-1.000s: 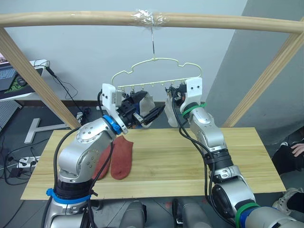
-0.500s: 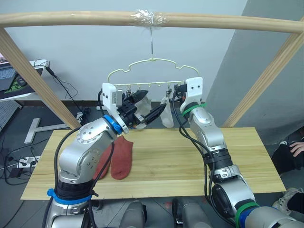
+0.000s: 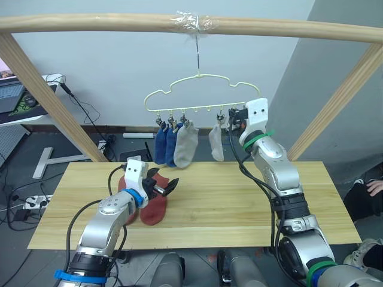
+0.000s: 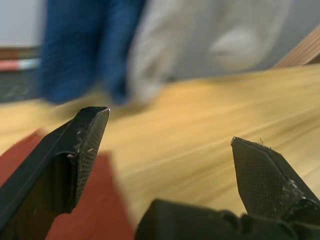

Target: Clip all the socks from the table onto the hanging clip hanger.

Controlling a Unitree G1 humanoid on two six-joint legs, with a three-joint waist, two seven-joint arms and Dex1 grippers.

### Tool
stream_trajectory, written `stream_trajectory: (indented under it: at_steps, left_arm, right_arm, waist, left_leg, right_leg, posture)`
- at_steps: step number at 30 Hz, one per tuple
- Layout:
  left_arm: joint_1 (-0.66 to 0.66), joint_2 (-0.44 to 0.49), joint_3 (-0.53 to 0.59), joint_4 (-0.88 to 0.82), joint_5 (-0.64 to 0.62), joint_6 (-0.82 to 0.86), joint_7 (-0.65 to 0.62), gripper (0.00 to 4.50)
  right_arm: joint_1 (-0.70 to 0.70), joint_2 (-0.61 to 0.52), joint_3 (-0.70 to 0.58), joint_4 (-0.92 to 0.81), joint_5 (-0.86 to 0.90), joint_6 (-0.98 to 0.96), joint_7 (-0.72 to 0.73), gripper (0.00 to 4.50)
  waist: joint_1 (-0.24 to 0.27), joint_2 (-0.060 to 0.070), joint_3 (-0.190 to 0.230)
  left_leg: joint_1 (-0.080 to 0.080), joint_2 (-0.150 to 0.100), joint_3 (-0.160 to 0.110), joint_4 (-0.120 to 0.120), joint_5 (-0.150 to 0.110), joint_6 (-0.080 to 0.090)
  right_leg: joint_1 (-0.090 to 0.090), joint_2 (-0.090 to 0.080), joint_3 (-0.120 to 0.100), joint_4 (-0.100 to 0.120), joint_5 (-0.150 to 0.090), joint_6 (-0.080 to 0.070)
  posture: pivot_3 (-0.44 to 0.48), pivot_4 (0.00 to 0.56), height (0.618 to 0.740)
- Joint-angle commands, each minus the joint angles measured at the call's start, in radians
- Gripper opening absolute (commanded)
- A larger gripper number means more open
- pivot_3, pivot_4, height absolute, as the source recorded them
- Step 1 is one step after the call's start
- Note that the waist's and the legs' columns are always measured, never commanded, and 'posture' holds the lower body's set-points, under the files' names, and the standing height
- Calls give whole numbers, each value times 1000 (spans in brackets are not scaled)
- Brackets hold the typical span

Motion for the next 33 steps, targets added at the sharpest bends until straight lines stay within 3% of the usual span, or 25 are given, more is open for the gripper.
stream_trajectory:
  at_steps: [1, 5, 15, 18, 28, 31, 33]
  left_arm:
    - [-18, -5, -13, 124, 96, -80, 50, 4500]
    - [-46, -47, -23, 272, 148, -80, 99, 4500]
    - [-122, -100, -58, 494, 196, -117, 45, 4500]
    - [-124, -89, -68, 529, 220, -145, 34, 3966]
    - [-90, -91, -80, 520, 245, -169, 3, 1102]
    - [-71, -115, -80, 437, 222, -171, -12, 233]
    - [-56, -120, -96, 349, 212, -173, -43, 45]
  right_arm:
    - [17, -10, -11, -68, 9, 26, 3, 21]
    - [18, -12, -12, -91, 8, 47, 3, 21]
    - [11, -18, -27, -94, 10, 70, 0, 21]
    - [9, -20, -30, -93, 9, 72, -2, 0]
    - [10, -30, -38, -87, 14, 78, 3, 0]
    - [-30, -52, -67, -58, 49, 123, 36, 0]
    - [-56, -59, -99, -49, 98, 207, 47, 0]
  waist:
    - [4, 0, 0]
    - [3, 0, 0]
    - [7, 0, 0]
    - [6, 0, 0]
    - [4, 2, -2]
    - [3, 3, -2]
    - [4, 3, -2]
  left_leg:
    - [0, -1, 1, 0, 0, 0]
    - [0, 0, 2, 0, 0, 0]
    - [1, 0, 1, 0, 0, 0]
    - [2, 0, 2, 0, 0, 0]
    - [2, 0, 2, 0, 0, 0]
    - [3, 0, 2, 0, 0, 0]
    - [2, -1, 3, 0, 0, 0]
  right_leg:
    - [0, -1, 1, 0, 0, 0]
    - [0, -1, 1, -1, 0, 0]
    - [1, -1, 0, 0, 2, -3]
    - [1, -1, 0, 0, 2, -3]
    - [2, -1, 0, 0, 2, -3]
    - [2, -1, 0, 0, 0, 1]
    - [2, -2, 1, 0, 0, 0]
  posture:
    - [28, 163, 740]
    - [18, 166, 740]
    - [1, 169, 740]
    - [-12, 170, 740]
    - [-10, 171, 740]
    - [-12, 171, 740]
    - [-10, 171, 740]
